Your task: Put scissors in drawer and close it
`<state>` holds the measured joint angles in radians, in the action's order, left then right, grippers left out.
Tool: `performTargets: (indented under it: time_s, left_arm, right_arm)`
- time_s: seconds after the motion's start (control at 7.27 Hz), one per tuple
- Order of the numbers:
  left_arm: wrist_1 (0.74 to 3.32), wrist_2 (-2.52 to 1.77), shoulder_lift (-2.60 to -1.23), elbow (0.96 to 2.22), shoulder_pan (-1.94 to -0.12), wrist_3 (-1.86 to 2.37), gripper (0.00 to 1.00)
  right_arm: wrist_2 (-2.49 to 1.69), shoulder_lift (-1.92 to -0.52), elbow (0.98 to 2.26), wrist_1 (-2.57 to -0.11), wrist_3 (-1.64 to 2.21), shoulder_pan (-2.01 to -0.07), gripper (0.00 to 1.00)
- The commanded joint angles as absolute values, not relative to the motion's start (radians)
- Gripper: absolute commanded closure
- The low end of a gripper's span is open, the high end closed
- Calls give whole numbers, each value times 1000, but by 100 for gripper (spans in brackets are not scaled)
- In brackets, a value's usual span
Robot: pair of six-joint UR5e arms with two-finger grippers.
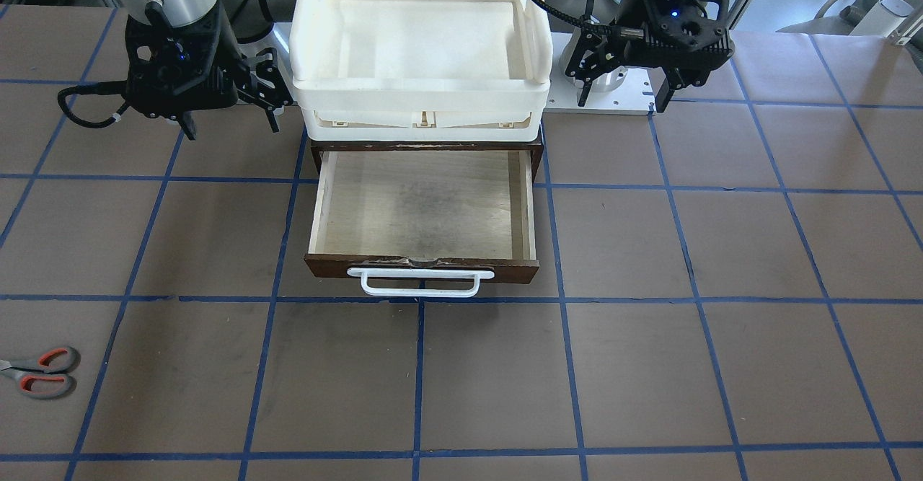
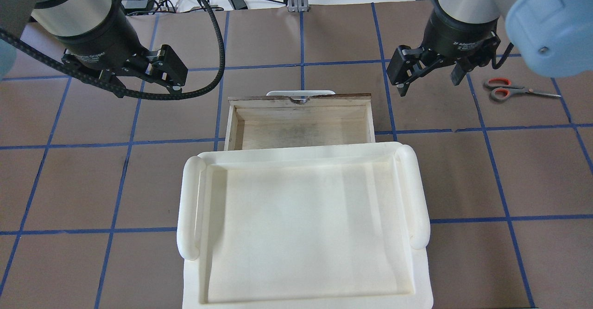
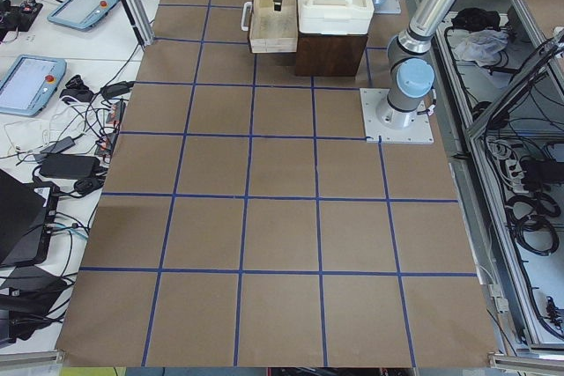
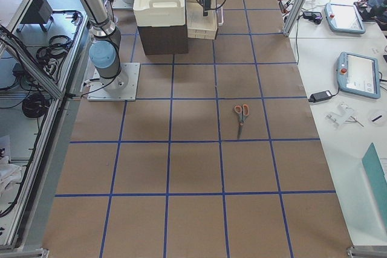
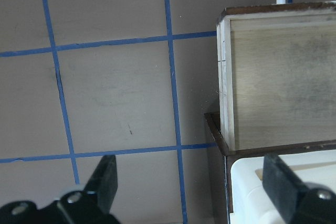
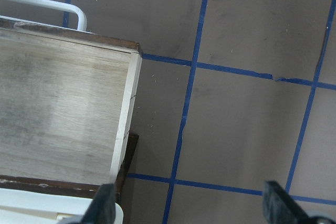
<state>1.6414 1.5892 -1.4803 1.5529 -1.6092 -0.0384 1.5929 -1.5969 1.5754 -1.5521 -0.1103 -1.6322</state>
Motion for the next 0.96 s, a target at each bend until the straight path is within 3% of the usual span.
performTargets:
  time_s: [0.0, 0.83]
  left_arm:
    - [1641, 1589, -1480, 1552, -1609, -37, 0]
    - [1641, 1589, -1480, 1552, -1609, -37, 0]
  right_arm:
    - [1594, -1595, 1575, -1551, -120, -1632, 0]
    - [1597, -1589, 1575, -1555, -127, -1632, 0]
